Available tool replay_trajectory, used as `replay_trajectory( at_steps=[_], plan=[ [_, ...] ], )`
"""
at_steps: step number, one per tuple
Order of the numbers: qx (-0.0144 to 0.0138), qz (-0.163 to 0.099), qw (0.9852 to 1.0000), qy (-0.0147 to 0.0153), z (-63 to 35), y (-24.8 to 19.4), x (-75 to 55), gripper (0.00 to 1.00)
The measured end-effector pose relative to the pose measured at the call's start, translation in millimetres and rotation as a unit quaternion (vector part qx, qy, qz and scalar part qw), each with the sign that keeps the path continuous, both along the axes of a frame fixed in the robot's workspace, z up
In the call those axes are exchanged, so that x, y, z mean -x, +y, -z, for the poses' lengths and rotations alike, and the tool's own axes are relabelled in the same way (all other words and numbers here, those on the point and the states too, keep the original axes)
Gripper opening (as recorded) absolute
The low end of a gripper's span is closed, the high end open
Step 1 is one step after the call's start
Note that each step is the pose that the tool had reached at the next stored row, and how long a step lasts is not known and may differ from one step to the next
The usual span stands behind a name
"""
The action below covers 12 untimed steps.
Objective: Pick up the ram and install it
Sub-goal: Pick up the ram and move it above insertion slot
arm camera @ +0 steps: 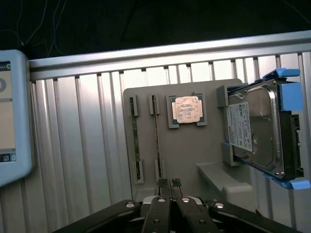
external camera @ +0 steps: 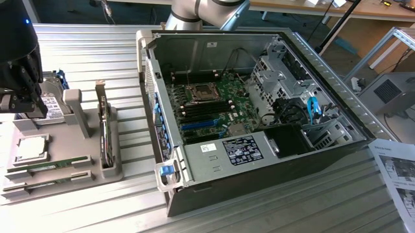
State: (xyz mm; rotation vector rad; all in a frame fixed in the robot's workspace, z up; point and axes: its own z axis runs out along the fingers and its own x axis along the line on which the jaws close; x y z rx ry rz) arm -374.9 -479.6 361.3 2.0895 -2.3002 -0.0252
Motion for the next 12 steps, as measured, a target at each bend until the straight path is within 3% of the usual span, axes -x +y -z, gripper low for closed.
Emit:
replay_trajectory(
  at_steps=[4,6,9,12],
  plan=[
    [0.0,-0.001,1.0,0.0,0.0,0.0,0.0,0.11],
    [0.0,-0.001,1.0,0.0,0.0,-3.1,0.0,0.11],
    [0.0,-0.001,1.0,0.0,0.0,-13.4,0.0,0.11],
    [0.0,-0.001,1.0,0.0,0.0,-14.6,0.0,0.11]
  ],
)
